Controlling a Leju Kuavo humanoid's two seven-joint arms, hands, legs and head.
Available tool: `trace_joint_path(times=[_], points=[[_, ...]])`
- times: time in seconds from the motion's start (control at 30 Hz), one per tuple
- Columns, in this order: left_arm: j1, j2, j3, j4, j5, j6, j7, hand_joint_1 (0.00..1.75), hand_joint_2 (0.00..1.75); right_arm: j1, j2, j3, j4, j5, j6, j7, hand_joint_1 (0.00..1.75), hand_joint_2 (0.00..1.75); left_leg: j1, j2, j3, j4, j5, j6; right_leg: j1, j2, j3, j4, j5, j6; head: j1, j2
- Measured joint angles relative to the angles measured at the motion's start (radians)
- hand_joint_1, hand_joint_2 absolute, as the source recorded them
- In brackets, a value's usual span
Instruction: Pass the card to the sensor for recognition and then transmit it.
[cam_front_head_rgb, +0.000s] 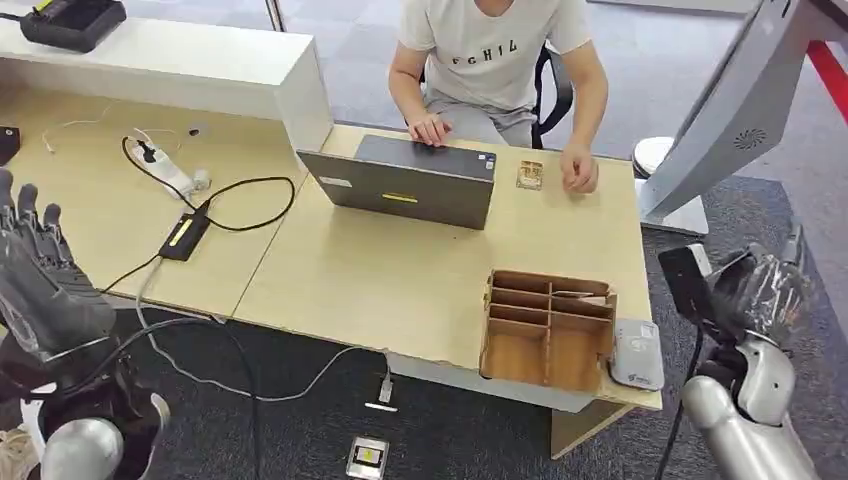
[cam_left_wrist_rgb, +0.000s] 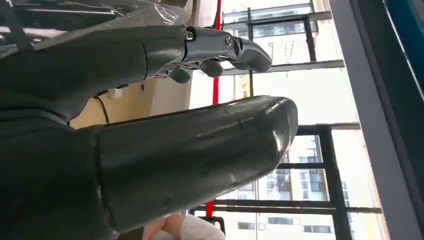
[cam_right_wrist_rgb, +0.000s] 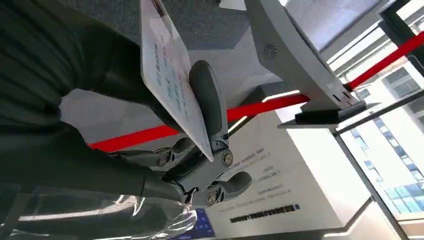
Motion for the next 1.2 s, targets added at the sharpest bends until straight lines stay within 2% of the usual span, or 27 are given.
trace_joint_path(times=[0.2, 0.37, 0.43, 0.57, 0.67, 0.77, 0.9, 1.0, 1.2], points=[[0.015, 0.0, 0.021, -0.017, 0.013, 0.0, -0.031, 0.0, 0.0, 0.115, 0.004, -0.066, -0.046, -0.012, 0.0, -0.056, 1.75, 1.75, 0.0, 0.0, 0.0, 0.0, 0.0, 0.0, 0.0, 0.0, 0.0, 0.0, 0.0, 0.0, 0.0, 0.0], [0.017, 0.0, 0.033, -0.024, 0.018, 0.0, -0.045, 0.0, 0.0, 0.144, 0.012, -0.094, -0.057, -0.045, 0.0, -0.07, 1.75, 1.75, 0.0, 0.0, 0.0, 0.0, 0.0, 0.0, 0.0, 0.0, 0.0, 0.0, 0.0, 0.0, 0.001, 0.0], [0.022, 0.0, 0.041, -0.032, 0.019, 0.0, -0.053, 0.0, 0.0, 0.161, 0.024, -0.103, -0.051, -0.063, 0.0, -0.098, 1.75, 1.75, 0.0, 0.0, 0.0, 0.0, 0.0, 0.0, 0.0, 0.0, 0.0, 0.0, 0.0, 0.0, 0.001, 0.0], [0.032, 0.0, 0.053, -0.04, 0.025, 0.0, -0.062, 0.0, 0.0, 0.199, 0.073, -0.14, -0.023, -0.019, 0.0, -0.193, 1.75, 1.75, 0.0, 0.0, 0.0, 0.0, 0.0, 0.0, 0.0, 0.0, 0.0, 0.0, 0.0, 0.0, 0.0, 0.0], [0.035, 0.0, 0.064, -0.046, 0.023, 0.0, -0.065, 0.0, 0.0, 0.21, 0.113, -0.185, 0.013, -0.031, 0.0, -0.209, 1.75, 1.75, 0.0, 0.0, -0.001, -0.001, 0.0, 0.0, 0.0, 0.0, 0.0, 0.0, -0.001, 0.0, 0.0, 0.0], [0.039, 0.0, 0.066, -0.047, 0.022, 0.0, -0.083, 0.0, 0.0, 0.204, 0.145, -0.192, 0.06, -0.047, 0.0, -0.238, 1.75, 1.75, 0.001, 0.001, -0.001, -0.001, 0.0, 0.0, 0.001, 0.0, 0.0, 0.0, -0.001, 0.0, 0.001, 0.0], [0.051, -0.003, 0.072, -0.048, 0.023, 0.0, -0.119, 0.0, 0.0, 0.197, 0.198, -0.211, 0.142, -0.004, 0.0, -0.291, 1.75, 1.75, 0.0, 0.001, 0.0, -0.001, 0.0, 0.0, 0.0, 0.001, 0.0, 0.0, -0.001, 0.0, 0.0, 0.0], [0.069, -0.018, 0.09, -0.049, 0.013, 0.0, -0.147, 0.0, 0.0, 0.165, 0.238, -0.219, 0.232, 0.026, 0.0, -0.294, 1.75, 1.75, 0.0, 0.001, 0.0, -0.001, 0.0, 0.0, 0.0, 0.001, 0.0, 0.0, -0.001, 0.0, 0.0, 0.0], [0.126, -0.092, 0.151, -0.085, -0.028, 0.0, -0.213, 0.0, 0.0, 0.089, 0.32, -0.193, 0.401, 0.072, 0.002, -0.263, 1.75, 1.75, 0.001, 0.001, 0.0, -0.001, 0.0, 0.0, 0.001, 0.001, 0.0, 0.0, -0.001, 0.0, 0.0, 0.0]])
